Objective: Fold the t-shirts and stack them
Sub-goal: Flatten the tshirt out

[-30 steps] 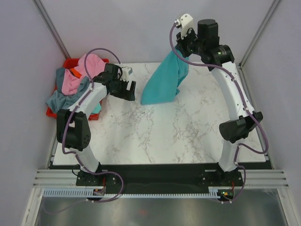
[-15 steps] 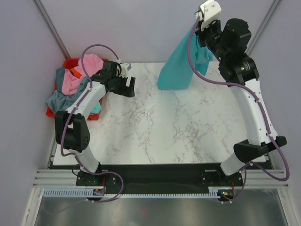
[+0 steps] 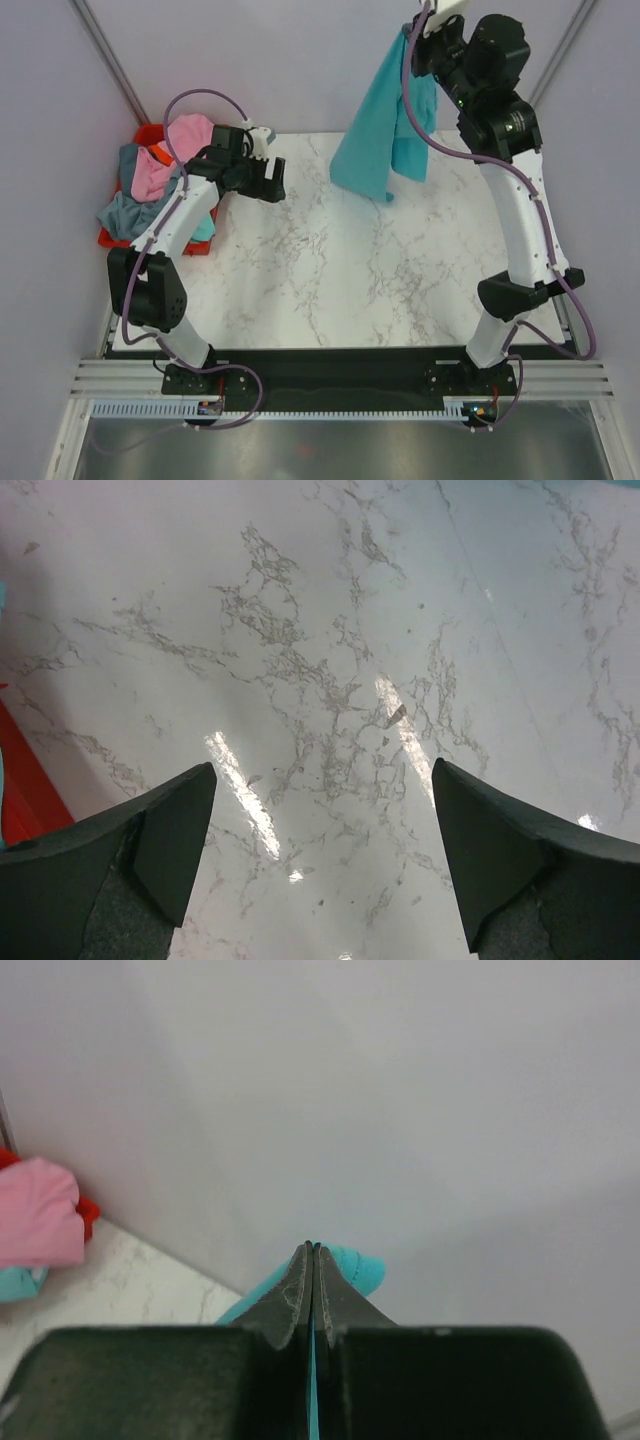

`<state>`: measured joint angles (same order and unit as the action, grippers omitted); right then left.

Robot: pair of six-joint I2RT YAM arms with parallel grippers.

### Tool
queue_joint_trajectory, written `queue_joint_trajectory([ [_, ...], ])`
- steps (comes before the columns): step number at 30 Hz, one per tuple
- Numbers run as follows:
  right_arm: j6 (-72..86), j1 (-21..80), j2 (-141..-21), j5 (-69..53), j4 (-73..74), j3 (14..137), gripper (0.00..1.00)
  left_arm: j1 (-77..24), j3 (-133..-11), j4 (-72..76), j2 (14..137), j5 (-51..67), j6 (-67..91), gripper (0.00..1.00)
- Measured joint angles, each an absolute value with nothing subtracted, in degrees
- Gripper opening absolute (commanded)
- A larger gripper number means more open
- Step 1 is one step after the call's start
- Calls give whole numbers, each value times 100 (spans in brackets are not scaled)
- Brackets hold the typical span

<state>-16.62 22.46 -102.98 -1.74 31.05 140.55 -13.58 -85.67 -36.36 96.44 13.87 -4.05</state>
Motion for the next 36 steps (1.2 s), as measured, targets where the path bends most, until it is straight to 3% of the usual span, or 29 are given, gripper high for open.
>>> queue_joint_trajectory([
  [9, -1782, 2377, -9642, 152, 2008, 14193, 0, -1957, -8556, -3693, 9588, 1959, -642, 99],
  [17, -2078, 2375, -9369, 537, 1737, 13369, 0, -2475, -9649, -3717, 11439, 2392, -646, 99],
  [22, -2204, 2375, -9275, 729, 1817, 12512, 0, -2956, -9865, -3743, 12029, 2088, -679, 93],
  [29, -2333, 2318, -9441, 943, 1903, 12317, 0, -3898, -9056, -3474, 11480, 1754, -746, 91],
  [36, -2265, 2040, -9988, 952, 1660, 12317, 0, -3962, -8042, -3404, 10359, 1638, -746, 91],
])
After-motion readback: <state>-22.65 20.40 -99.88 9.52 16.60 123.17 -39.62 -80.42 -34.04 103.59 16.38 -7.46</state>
